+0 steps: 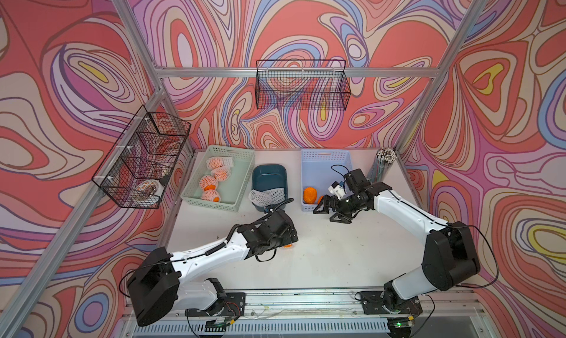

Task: Remove foam nets from oranges
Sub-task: Place the orange at the center of the board.

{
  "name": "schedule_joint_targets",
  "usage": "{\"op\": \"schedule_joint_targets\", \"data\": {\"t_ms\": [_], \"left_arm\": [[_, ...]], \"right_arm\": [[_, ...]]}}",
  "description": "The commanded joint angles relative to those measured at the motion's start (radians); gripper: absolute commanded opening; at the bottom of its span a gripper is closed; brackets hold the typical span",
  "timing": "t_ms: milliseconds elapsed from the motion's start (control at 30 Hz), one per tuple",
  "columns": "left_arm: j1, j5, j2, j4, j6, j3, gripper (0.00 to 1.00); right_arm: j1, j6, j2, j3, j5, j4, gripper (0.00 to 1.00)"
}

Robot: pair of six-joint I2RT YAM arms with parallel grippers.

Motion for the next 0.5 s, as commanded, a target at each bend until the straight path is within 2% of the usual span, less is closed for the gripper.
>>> {"op": "schedule_joint_targets", "data": {"t_ms": [0, 233, 467], "left_arm": [[0.03, 0.003, -0.082, -0.05, -0.046, -0.037, 0.91], [0.13, 0.093, -0.246, -0.026, -0.062, -0.138, 0.85], [0.195, 0.205, -0.243, 0.071, -0.057, -0.208, 0.8]], "right_arm": [[0.031, 0.015, 0.044, -0.005, -0.019, 0.038, 0.98], [0.137, 0.032, 0.135, 0.037, -0.036, 0.09, 0.96], [0.2, 0.03, 0.222, 0.076, -0.046, 0.158, 0.91]]}}
